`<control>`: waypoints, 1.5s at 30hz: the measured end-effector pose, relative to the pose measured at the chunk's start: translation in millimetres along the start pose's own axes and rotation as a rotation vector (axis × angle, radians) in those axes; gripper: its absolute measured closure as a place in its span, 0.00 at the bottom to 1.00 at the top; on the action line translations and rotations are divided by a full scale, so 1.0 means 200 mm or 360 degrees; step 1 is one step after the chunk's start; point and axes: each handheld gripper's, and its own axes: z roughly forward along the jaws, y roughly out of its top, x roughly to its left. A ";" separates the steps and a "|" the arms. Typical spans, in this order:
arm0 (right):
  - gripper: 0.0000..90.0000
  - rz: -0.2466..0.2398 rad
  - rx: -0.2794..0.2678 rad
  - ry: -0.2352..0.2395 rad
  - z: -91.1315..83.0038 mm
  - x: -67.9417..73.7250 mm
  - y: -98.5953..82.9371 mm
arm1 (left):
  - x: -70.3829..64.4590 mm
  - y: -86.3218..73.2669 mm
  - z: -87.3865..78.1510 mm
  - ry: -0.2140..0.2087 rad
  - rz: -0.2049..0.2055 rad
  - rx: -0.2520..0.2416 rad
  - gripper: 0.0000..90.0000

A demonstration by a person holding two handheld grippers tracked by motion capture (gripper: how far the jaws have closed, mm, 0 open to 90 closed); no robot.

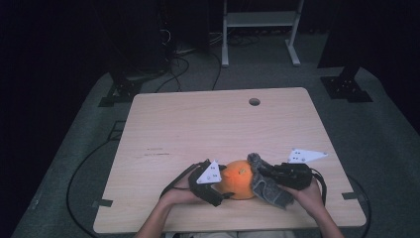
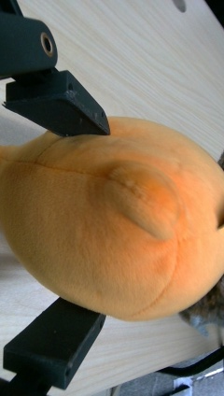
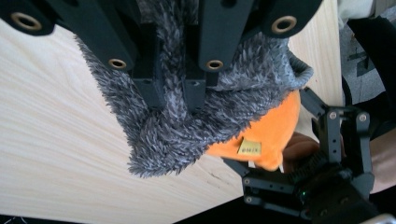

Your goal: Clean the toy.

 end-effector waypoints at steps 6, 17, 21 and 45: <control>0.90 0.0053 0.0072 -0.0082 -0.06 -0.07 -0.04 | -0.02 0.00 0.00 0.0000 0.0052 -0.0023 0.28; 0.90 0.0040 0.0078 -0.0055 -0.02 -0.07 -0.04 | 0.01 -0.01 0.01 0.0025 -0.0105 -0.0062 0.16; 0.90 0.0084 0.0105 -0.0119 -0.06 -0.10 -0.06 | 0.00 -0.01 0.01 0.0020 -0.0060 -0.0062 0.26; 0.90 -0.0211 -0.0116 0.0016 -0.04 0.19 0.21 | -0.02 0.12 -0.06 0.0127 -0.0152 -0.0247 0.40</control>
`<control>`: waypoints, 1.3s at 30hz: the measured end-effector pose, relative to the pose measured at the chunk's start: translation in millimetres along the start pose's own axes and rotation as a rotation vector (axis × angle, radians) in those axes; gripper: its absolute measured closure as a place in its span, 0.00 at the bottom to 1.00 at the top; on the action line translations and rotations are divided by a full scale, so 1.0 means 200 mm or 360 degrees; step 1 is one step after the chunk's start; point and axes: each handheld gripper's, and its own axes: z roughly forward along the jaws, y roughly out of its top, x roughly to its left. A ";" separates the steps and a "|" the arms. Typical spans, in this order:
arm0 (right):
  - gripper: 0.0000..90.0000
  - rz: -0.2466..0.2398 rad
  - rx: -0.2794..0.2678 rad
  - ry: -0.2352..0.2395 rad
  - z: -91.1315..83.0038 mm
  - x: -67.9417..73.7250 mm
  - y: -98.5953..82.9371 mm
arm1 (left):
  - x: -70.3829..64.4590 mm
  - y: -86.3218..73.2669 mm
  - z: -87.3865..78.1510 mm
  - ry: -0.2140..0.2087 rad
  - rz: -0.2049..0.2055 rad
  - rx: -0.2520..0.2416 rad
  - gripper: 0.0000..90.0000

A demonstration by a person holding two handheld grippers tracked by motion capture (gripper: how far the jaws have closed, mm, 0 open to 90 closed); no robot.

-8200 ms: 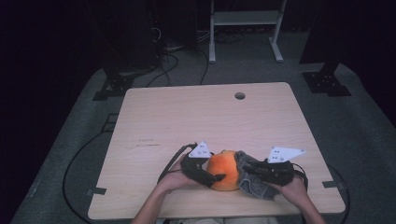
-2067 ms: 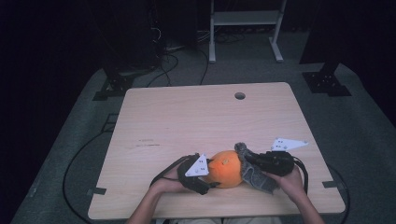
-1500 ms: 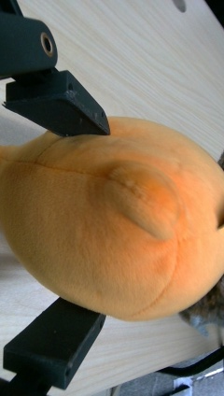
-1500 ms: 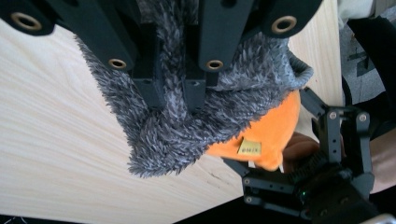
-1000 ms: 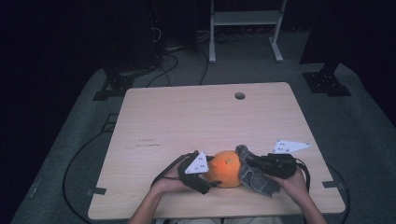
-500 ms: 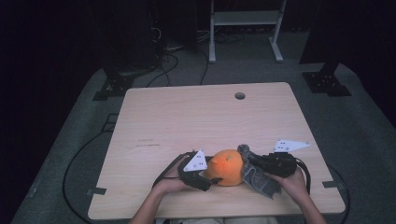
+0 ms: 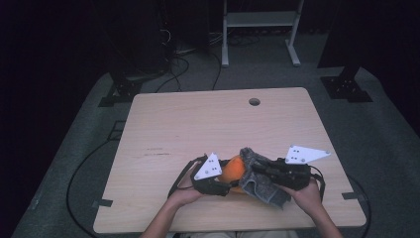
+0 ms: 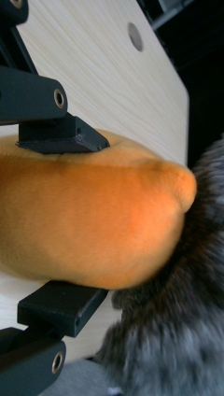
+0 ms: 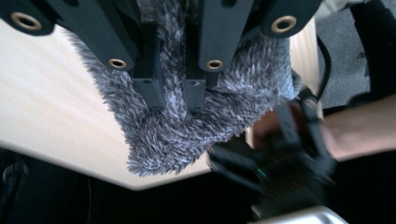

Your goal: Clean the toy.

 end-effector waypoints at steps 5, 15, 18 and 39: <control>0.90 0.0142 0.0121 -0.0033 0.03 -0.10 -0.16 | 0.04 -0.04 0.01 -0.0031 -0.0056 0.0022 0.19; 0.90 0.0198 0.0155 -0.0100 0.02 -0.16 -0.23 | 0.11 -0.14 0.04 -0.0166 -0.0221 0.0103 0.21; 0.90 0.0189 0.0164 -0.0129 0.00 -0.16 -0.23 | 0.09 -0.10 0.01 -0.0116 -0.0153 0.0047 0.35; 0.90 0.0058 0.0003 -0.0143 0.01 -0.07 -0.14 | 0.08 -0.08 0.03 -0.0039 -0.0137 0.0044 0.35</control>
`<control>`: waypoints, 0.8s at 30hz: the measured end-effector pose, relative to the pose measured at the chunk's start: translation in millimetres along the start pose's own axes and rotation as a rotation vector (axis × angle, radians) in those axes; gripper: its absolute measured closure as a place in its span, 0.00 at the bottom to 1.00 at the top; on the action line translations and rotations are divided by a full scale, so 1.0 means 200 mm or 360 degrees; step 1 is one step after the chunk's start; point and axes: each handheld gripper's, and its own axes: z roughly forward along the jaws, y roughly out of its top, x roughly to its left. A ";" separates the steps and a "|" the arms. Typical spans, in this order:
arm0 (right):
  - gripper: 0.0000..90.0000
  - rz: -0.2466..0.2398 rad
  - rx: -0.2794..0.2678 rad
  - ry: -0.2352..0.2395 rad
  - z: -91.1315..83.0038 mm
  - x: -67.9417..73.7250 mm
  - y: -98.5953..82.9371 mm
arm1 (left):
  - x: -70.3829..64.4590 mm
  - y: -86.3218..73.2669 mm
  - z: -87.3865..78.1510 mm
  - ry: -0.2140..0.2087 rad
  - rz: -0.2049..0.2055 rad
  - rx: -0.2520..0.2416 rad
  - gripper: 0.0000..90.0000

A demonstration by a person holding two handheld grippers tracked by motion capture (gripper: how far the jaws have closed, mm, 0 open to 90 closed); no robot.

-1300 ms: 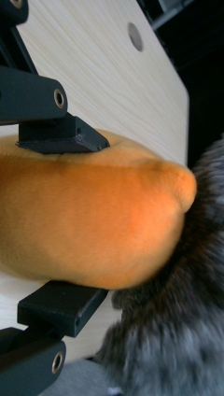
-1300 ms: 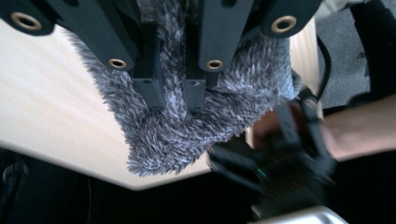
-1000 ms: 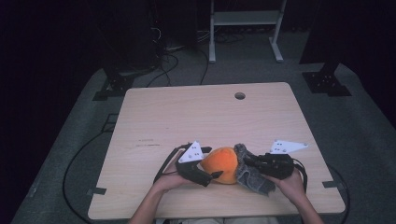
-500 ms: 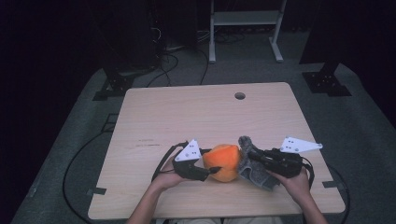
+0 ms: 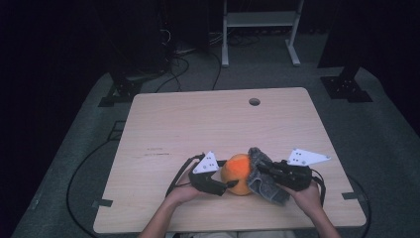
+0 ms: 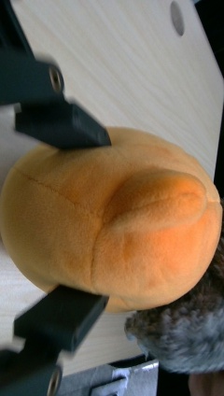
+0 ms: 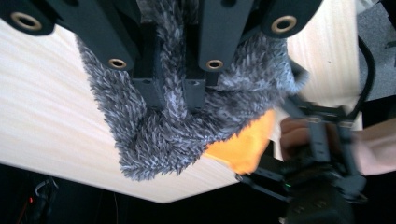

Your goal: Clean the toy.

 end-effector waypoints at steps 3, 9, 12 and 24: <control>0.90 -0.0109 -0.0023 0.0050 -0.02 0.07 0.06 | 0.01 0.01 -0.03 -0.0024 -0.0006 0.0001 0.43; 0.90 -0.0078 0.0047 -0.0017 0.02 0.01 0.00 | 0.03 -0.01 -0.04 -0.0015 -0.0047 -0.0016 0.43; 0.90 -0.0057 0.0040 -0.0017 0.01 0.02 0.00 | 0.03 0.00 -0.01 0.0011 -0.0076 -0.0003 0.28; 0.90 -0.0084 0.0064 -0.0052 0.00 -0.01 -0.02 | 0.01 -0.01 0.01 0.0009 -0.0036 -0.0013 0.40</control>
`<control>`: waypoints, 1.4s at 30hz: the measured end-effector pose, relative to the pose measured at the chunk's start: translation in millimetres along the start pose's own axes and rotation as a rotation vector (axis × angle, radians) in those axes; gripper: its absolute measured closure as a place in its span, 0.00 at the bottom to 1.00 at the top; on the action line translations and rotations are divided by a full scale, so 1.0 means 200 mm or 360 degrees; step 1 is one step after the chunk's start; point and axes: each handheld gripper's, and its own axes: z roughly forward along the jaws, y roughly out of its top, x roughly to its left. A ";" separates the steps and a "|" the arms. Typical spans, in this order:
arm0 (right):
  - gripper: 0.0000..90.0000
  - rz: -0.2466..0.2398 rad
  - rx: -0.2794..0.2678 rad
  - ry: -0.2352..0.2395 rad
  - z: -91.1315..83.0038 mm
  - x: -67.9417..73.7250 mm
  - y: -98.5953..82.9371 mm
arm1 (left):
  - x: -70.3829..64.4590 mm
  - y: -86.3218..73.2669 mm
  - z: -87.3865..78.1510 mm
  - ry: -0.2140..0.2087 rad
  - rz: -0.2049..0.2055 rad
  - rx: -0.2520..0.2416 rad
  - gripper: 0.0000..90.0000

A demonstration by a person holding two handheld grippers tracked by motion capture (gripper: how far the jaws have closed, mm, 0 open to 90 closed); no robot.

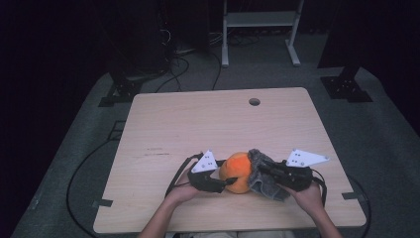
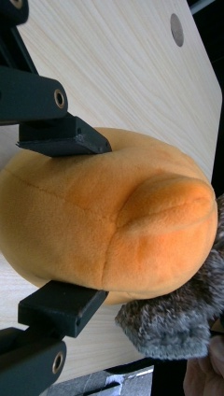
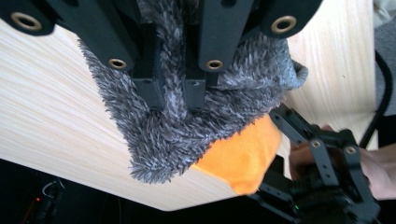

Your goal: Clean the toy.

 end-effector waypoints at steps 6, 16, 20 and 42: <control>0.90 -0.0113 -0.0050 0.0103 0.01 0.10 0.06 | 0.00 -0.01 -0.01 -0.0013 0.0017 0.0011 0.42; 0.90 -0.0056 -0.0089 0.0066 -0.04 0.04 0.05 | -0.05 0.00 0.02 -0.0041 0.0086 0.0021 0.42; 0.89 -0.0068 -0.0026 0.0069 -0.01 0.02 0.04 | -0.06 -0.01 0.02 -0.0052 0.0115 0.0014 0.42; 0.89 0.0059 0.0049 0.0105 -0.05 -0.08 0.02 | -0.14 -0.01 0.05 -0.0113 0.0331 0.0036 0.40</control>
